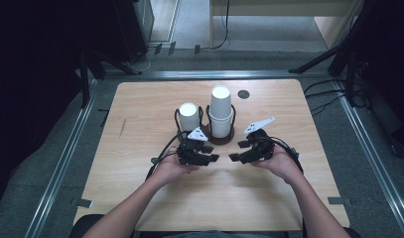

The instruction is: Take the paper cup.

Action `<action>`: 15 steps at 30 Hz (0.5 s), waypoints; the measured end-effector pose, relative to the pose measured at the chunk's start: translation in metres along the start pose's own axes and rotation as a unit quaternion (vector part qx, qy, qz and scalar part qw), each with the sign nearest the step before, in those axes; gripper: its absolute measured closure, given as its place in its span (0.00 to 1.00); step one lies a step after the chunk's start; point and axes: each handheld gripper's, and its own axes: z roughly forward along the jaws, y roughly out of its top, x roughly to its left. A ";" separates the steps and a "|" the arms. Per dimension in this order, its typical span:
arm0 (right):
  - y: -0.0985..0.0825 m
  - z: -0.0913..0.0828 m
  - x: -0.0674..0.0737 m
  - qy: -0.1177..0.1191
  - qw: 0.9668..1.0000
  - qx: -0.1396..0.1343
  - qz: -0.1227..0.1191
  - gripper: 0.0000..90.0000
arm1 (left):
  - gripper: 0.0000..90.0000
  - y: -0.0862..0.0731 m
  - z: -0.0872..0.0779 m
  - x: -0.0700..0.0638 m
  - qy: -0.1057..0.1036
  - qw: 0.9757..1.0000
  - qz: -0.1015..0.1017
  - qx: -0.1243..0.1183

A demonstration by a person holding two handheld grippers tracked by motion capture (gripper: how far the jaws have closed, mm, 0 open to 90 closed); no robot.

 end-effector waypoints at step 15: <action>-0.001 -0.016 0.002 -0.004 1.000 -0.006 -0.008 0.49 | 0.64 0.016 -0.003 0.001 -0.011 1.000 -0.023 0.008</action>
